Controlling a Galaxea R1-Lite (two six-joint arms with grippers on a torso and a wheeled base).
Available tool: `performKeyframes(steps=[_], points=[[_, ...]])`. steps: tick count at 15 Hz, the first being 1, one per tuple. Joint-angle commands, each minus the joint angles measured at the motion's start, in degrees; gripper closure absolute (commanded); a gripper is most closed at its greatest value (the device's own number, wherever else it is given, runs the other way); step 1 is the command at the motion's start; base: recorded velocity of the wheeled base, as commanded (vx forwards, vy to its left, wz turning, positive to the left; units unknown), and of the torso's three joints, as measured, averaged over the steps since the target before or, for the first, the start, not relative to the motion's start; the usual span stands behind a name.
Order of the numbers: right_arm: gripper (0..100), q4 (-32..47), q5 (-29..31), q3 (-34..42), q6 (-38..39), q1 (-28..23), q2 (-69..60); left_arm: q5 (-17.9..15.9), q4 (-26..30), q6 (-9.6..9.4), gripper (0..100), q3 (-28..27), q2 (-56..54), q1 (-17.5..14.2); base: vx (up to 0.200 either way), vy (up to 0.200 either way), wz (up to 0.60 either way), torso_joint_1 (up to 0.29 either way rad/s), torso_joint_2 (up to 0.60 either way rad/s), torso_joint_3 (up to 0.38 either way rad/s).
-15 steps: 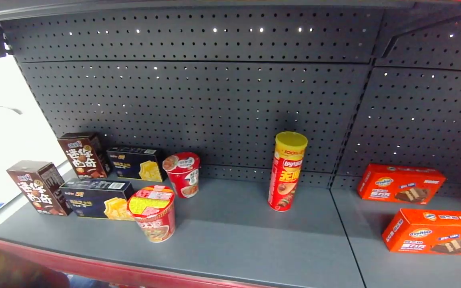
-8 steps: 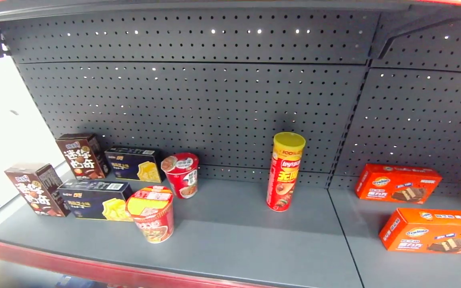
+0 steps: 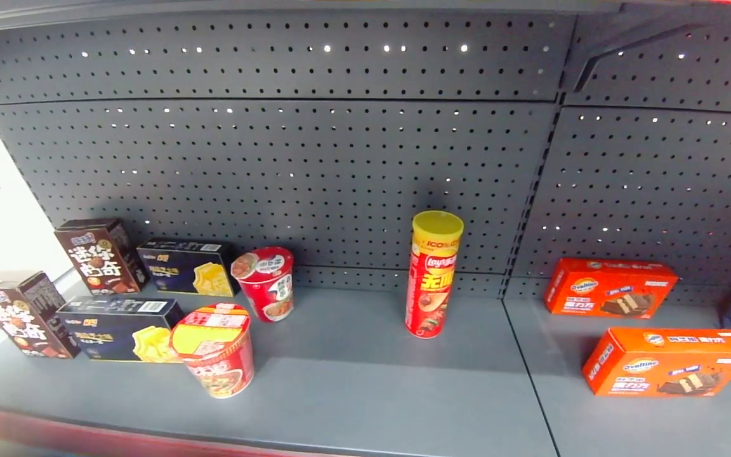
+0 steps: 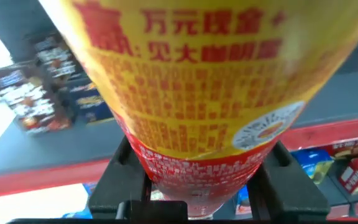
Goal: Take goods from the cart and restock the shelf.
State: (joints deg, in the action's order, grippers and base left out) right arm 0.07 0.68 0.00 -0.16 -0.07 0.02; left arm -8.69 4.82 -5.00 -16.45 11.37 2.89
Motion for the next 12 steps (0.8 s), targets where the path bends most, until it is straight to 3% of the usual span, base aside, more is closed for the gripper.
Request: performKeyframes(steps=[1, 3, 6, 12], points=[[0, 0.0, 0.0, 0.0, 0.0, 0.1, 0.0, 0.0, 0.0, -0.01, 100, 0.0, 0.1, -0.1, 0.0, 0.0, 0.0, 0.0, 0.0, 0.0], [0, 0.0, 0.0, 0.0, 0.0, 0.1, 0.0, 0.1, 0.0, -0.01, 100, 0.1, 0.1, -0.1, 0.0, 0.0, 0.0, 0.0, 0.0, 0.0], [0, 0.0, 0.0, 0.0, 0.0, 0.1, 0.0, 0.1, 0.0, -0.01, 100, 0.3, 0.1, -0.1, 0.0, 0.0, -0.6, 0.002, 0.0, 0.005], [0, 0.0, -0.1, -0.1, -0.4, 0.1, 0.0, 0.2, 0.0, -0.45, 100, -2.5, 1.3, -0.3, 0.0, 0.0, 0.0, 0.0, 0.0, 0.0]])
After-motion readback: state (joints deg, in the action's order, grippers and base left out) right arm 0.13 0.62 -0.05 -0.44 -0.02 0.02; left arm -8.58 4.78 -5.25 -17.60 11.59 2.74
